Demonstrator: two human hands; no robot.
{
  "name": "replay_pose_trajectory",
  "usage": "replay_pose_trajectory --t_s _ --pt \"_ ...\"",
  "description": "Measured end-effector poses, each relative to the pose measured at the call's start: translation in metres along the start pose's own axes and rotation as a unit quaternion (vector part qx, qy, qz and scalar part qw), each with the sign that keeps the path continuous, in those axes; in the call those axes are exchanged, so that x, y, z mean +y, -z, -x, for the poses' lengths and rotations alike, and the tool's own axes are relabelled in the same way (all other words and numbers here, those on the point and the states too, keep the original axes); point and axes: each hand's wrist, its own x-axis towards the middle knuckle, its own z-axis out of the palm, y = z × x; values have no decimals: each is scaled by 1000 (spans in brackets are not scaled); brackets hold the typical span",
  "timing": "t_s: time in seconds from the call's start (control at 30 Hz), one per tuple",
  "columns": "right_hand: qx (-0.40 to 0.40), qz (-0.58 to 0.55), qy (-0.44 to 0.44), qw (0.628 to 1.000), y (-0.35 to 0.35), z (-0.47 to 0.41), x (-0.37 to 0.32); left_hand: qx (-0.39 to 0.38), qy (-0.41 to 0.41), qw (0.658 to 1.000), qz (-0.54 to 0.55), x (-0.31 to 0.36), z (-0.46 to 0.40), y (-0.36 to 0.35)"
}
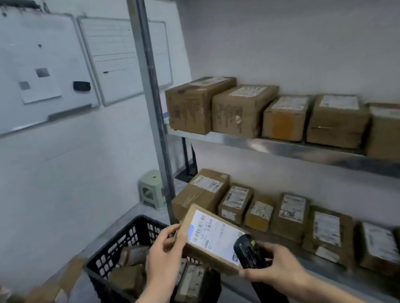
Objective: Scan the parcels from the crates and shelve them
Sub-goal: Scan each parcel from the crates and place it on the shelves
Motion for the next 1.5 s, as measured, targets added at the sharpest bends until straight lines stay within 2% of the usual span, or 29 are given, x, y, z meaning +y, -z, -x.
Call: replay_pose_trajectory --t_s 0.17,0.33,0.5,0.63,0.87,1.3,1.4,1.5 --pt "108 130 21 985 95 98 -5 -55 -55 996 -40 65 60 -68" --pt "174 280 1 944 179 196 6 -127 -97 985 -62 114 137 -133" --pt "205 360 -23 910 245 294 31 -153 -140 975 -86 147 222 -183" --pt "202 388 -53 898 278 365 50 -160 -154 969 -108 162 286 -212" --pt "200 410 -93 885 308 443 78 -203 -169 959 -105 181 364 -247" --pt "236 406 -119 875 329 493 104 -257 -171 945 -111 190 414 -276" --pt "240 377 -120 887 331 495 110 -271 -168 942 -104 188 418 -281" --pt "232 264 -126 928 332 498 122 -289 -151 940 -99 185 423 -290"
